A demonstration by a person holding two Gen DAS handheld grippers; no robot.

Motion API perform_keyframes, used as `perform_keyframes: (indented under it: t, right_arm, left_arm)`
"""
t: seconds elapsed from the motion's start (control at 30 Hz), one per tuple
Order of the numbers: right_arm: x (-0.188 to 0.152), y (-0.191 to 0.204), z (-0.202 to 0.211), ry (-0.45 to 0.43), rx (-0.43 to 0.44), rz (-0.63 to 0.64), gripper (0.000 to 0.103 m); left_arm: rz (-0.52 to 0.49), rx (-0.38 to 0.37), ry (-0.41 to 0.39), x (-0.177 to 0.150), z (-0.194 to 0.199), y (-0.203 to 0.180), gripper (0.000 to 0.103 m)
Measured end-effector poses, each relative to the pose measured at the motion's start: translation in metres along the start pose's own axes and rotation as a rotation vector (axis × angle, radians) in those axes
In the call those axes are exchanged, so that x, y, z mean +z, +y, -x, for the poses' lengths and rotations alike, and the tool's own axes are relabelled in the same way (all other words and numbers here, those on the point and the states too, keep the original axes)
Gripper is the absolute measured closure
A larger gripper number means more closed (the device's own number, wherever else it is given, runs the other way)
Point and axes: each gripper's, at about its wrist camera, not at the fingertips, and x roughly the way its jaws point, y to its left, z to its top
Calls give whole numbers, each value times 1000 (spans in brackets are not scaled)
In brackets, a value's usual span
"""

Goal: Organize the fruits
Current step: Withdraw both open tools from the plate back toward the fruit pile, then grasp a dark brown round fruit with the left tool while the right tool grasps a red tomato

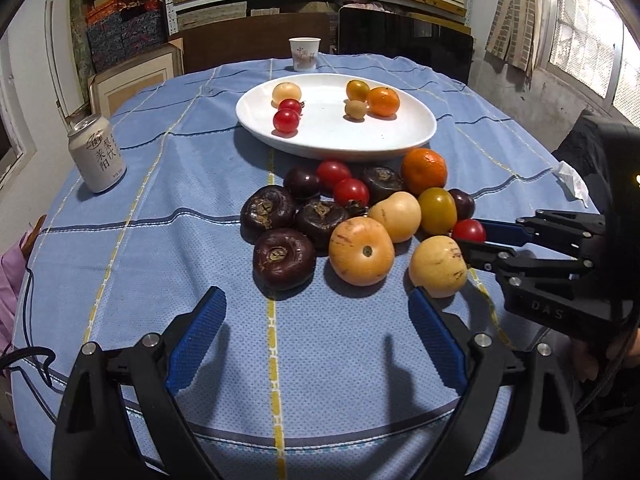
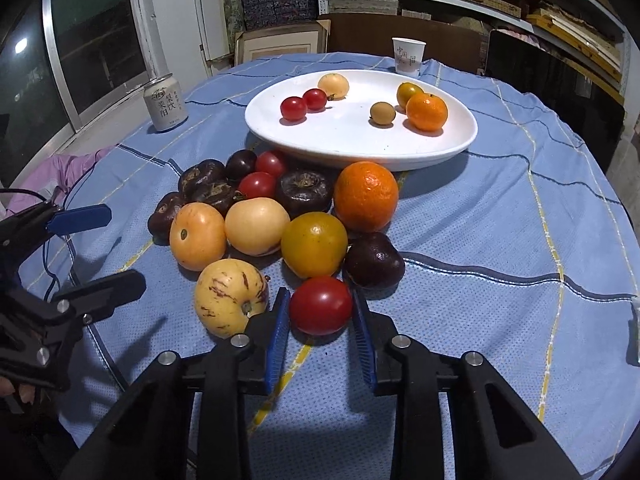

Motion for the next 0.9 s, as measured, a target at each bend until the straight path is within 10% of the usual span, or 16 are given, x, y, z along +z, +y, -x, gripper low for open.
perform_keyframes:
  t: [0.9]
  right_arm:
    - [-5, -4, 22, -108, 48, 0, 72]
  left_arm:
    - [43, 150, 136, 28, -54, 34, 12]
